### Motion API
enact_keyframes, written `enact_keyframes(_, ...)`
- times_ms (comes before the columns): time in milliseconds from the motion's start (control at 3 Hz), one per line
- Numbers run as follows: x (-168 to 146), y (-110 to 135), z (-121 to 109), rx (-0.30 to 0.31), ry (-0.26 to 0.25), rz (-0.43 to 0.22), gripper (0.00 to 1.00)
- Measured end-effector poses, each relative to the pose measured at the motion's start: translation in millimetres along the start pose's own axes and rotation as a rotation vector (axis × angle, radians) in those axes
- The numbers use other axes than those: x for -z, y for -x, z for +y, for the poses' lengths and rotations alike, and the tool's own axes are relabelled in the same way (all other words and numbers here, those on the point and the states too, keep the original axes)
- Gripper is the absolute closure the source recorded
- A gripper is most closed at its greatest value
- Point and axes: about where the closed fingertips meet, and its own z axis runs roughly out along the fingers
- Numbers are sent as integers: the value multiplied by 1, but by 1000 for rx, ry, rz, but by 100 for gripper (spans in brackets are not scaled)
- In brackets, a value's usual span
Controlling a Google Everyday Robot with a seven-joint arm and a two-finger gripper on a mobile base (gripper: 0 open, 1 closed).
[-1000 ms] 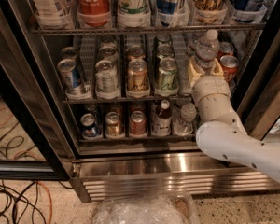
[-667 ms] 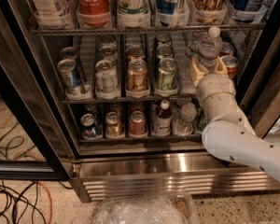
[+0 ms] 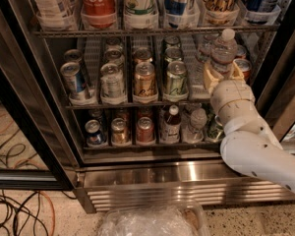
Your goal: Pick water bottle from middle shelf of fridge
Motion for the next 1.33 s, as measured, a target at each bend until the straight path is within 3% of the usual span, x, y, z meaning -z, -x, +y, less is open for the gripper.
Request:
enact_keyframes(667,15,1,1,-3,17,24,100)
enact_keyframes(1333,41,14,15,-10,89,37,100)
